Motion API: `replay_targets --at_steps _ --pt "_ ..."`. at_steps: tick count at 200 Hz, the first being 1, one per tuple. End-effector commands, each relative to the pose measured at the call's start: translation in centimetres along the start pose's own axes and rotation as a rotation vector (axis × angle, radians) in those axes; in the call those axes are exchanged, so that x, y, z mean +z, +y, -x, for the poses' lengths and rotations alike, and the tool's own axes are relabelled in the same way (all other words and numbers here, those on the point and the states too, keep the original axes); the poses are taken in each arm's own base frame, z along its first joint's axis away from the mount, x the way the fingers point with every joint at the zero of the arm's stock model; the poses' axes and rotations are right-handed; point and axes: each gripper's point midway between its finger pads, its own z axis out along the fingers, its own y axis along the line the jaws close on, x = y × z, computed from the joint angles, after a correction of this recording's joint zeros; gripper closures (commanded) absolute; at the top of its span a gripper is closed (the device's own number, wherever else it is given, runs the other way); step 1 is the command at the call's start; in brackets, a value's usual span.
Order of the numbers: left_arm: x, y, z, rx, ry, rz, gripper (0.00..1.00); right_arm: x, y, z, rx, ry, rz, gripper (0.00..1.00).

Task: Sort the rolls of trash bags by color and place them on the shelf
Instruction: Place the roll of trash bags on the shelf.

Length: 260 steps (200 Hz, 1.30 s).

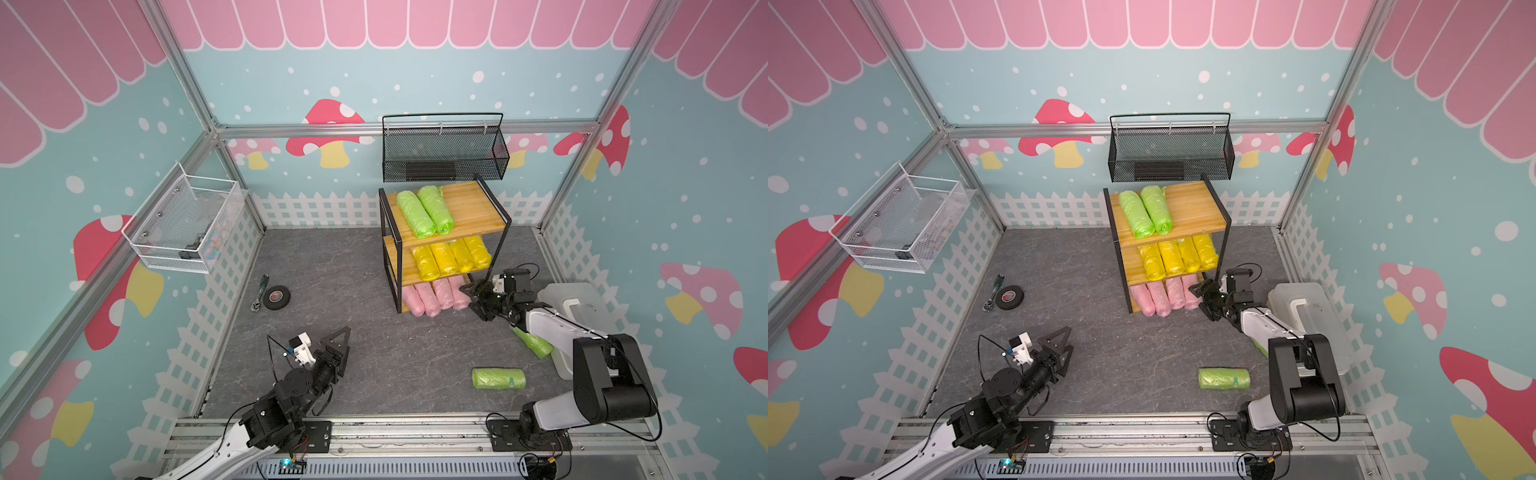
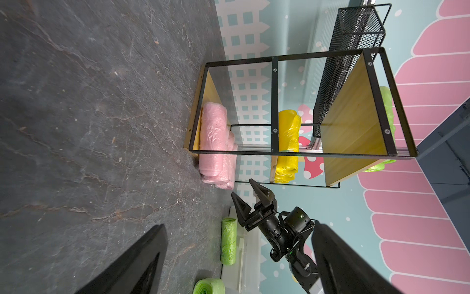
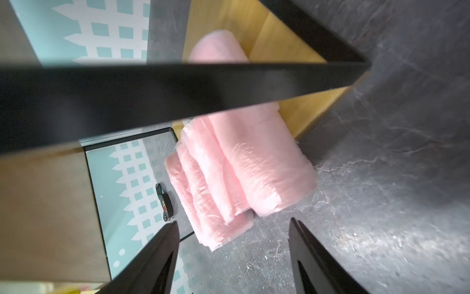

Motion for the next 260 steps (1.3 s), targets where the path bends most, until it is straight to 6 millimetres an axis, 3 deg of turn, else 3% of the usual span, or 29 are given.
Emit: replay_targets --at_steps 1,28,61,112,190,218,260 --pt "0.0 0.2 -0.2 -0.010 0.009 -0.007 0.09 -0.7 -3.6 -2.1 0.045 0.063 -0.138 0.31" --pt "0.0 0.3 -0.3 -0.011 0.015 -0.006 0.09 -0.5 -4.7 -2.9 0.111 0.082 -0.141 0.41" --pt "0.0 0.4 -0.3 -0.013 0.020 -0.006 0.09 0.3 -4.9 -3.0 0.144 0.084 -0.109 0.75" --pt "-0.1 0.5 -0.3 -0.015 0.019 -0.003 0.09 1.3 -4.4 -1.7 0.136 0.058 -0.096 0.83" --pt "-0.2 0.4 -0.3 -0.014 0.022 0.001 0.09 3.6 -4.3 0.7 0.168 -0.031 0.002 0.81" --pt "-0.2 0.6 -0.5 -0.016 0.031 0.007 0.09 3.6 -4.0 1.1 0.131 -0.037 0.006 0.73" --pt "-0.2 0.7 -0.6 -0.017 0.036 0.010 0.09 3.4 -2.9 1.3 0.081 -0.018 0.053 0.48"
